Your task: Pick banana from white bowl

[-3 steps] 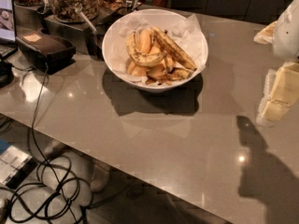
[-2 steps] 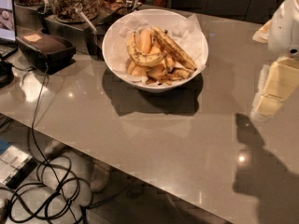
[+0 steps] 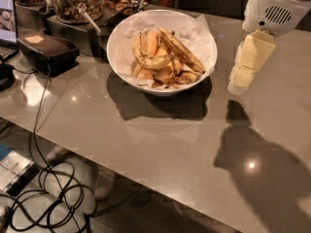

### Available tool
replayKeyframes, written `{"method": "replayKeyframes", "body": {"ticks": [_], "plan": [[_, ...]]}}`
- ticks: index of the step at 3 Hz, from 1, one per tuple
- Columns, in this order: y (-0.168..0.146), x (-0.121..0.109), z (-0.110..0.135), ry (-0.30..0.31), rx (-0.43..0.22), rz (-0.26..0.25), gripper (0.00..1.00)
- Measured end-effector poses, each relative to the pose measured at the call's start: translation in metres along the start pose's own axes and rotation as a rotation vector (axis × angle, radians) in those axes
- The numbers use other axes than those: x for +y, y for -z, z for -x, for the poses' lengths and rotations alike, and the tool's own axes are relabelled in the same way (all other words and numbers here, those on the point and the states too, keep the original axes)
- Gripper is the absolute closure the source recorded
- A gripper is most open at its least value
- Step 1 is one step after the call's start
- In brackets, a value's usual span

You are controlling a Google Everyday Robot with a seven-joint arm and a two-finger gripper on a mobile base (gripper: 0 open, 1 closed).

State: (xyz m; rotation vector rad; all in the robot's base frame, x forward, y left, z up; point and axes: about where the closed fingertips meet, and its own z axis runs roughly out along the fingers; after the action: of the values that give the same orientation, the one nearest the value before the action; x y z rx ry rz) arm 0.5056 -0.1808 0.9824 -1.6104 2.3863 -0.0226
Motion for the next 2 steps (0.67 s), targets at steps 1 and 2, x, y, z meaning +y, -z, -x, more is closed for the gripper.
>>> {"method": "replayKeyframes", "body": {"ticks": [1, 2], "plan": [[0.000, -0.006, 0.015, -0.031, -0.063, 0.004, 0.00], [0.000, -0.010, 0.038, -0.031, -0.079, 0.021, 0.00]]}}
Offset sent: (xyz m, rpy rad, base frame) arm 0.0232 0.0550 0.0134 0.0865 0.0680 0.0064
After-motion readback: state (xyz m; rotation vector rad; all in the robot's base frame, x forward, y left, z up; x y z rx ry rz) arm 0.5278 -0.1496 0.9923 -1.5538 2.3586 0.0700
